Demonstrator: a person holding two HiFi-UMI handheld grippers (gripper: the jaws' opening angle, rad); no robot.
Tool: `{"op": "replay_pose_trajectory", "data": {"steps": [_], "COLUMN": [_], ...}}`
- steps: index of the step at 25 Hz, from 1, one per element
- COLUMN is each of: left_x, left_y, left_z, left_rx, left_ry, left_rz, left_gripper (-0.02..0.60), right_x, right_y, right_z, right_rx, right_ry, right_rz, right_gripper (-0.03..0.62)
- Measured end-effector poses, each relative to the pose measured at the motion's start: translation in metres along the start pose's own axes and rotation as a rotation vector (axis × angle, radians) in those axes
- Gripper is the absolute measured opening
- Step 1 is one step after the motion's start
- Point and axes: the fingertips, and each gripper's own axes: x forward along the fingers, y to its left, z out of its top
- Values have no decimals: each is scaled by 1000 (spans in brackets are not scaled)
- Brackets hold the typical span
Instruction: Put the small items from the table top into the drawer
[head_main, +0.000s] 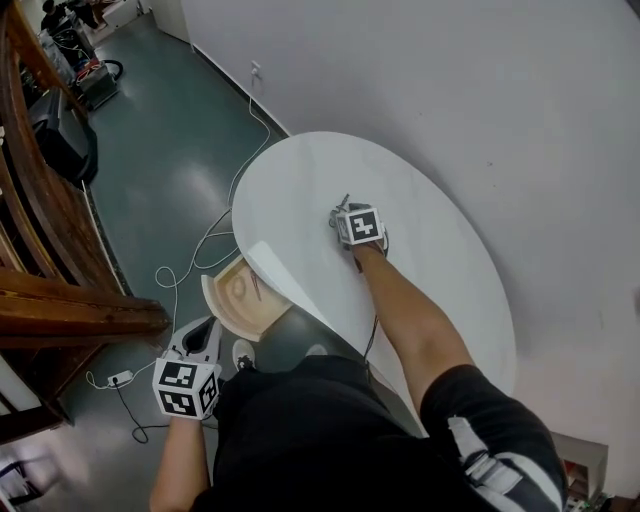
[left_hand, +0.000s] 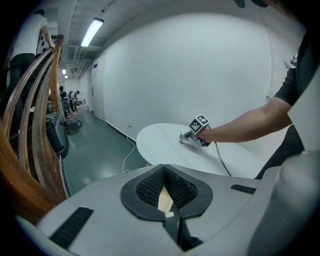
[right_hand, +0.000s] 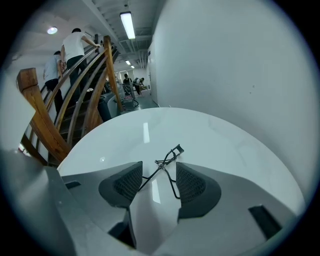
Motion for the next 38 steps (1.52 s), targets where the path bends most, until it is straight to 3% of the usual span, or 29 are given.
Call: {"op": "replay_pose_trajectory", "data": {"steps": [8, 14, 17, 20, 30, 38], "left_x": [-11, -16, -15, -12, -5, -5], "left_y": [7, 10, 10, 8, 11, 23], "left_z": [-4, -8, -8, -4, 3, 9], "left_rx": [-19, -21, -16, -8, 21, 46], "left_ry": [6, 13, 13, 7, -10, -31], "left_rz": [45, 59, 53, 40, -13, -46], "left_gripper": [17, 15, 15, 15, 15, 17], "right_x": [23, 30, 28, 24, -4, -48], "right_y": [-15, -14, -14, -11, 12, 72], "right_z": [8, 9, 10, 11, 28, 53], "right_rx": [-16, -12, -8, -19, -31, -103], "right_ry": [39, 68, 59, 52, -37, -161], "right_rz": [-44, 10, 17, 33, 71, 161], "right_gripper": [204, 204, 146, 145, 145, 146]}}
